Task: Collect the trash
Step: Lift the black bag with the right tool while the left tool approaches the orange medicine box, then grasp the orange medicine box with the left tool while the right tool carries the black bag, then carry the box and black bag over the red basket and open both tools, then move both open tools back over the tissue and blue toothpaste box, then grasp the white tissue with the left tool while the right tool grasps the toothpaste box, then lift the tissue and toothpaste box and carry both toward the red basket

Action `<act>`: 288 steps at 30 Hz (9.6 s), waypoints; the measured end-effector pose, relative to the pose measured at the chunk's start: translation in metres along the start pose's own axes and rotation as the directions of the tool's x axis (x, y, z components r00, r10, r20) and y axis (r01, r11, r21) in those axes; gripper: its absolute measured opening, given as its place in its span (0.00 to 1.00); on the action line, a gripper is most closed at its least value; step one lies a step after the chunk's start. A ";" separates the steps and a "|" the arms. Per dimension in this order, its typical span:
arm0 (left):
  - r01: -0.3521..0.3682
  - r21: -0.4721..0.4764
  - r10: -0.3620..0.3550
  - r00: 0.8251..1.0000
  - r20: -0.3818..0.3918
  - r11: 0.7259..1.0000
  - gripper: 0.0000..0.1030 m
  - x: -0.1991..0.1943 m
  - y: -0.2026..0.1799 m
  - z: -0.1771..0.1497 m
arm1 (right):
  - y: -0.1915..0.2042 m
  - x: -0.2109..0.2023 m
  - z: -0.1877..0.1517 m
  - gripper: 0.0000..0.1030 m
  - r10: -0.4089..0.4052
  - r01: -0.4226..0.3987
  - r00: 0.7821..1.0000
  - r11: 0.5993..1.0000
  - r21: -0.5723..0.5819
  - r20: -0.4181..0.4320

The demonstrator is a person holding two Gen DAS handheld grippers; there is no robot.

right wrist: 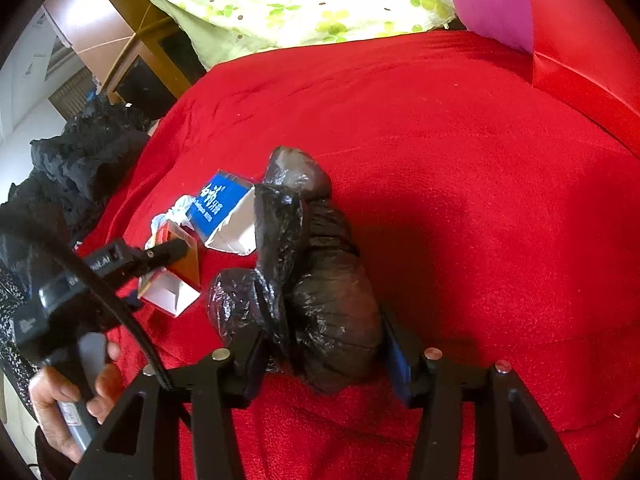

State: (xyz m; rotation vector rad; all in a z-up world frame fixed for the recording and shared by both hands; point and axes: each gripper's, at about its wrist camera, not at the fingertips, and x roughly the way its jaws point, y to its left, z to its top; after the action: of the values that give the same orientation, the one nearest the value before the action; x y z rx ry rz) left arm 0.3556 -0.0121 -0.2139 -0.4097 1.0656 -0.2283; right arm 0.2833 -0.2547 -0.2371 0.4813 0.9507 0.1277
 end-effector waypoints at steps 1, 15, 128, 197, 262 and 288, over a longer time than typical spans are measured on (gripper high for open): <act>0.003 0.003 -0.003 1.000 0.008 1.000 0.74 -0.002 0.001 0.001 | 0.000 0.000 0.000 0.53 0.000 0.000 1.000 1.000 0.002 0.000; 0.020 0.073 -0.023 0.999 0.038 0.997 0.64 -0.019 0.005 -0.009 | 0.005 -0.010 -0.004 0.48 -0.004 0.004 0.999 1.000 -0.014 0.040; -0.066 0.429 0.022 0.994 0.106 0.901 0.48 -0.106 -0.136 -0.182 | -0.052 -0.297 -0.092 0.41 0.016 0.002 0.677 1.000 -0.023 0.736; -0.384 0.359 0.204 0.871 0.448 0.851 0.67 -0.165 -0.031 -0.109 | 0.057 -0.179 -0.058 0.72 0.167 -0.054 0.816 0.975 -0.216 0.553; -0.180 0.760 0.236 0.971 0.036 0.624 0.70 0.025 -0.014 0.059 | 0.086 0.070 0.065 0.73 0.114 -0.081 0.992 0.906 -0.415 0.056; -0.173 0.291 0.136 0.980 0.143 0.941 0.26 -0.070 0.009 -0.011 | 0.095 0.032 0.044 0.82 0.139 -0.099 0.988 0.913 -0.395 0.075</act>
State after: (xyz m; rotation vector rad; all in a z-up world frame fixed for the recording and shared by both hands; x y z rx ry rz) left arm 0.3129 0.0198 -0.1663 -0.0608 0.9197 -0.2192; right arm 0.3473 -0.1755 -0.1967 0.1723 0.7704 0.3930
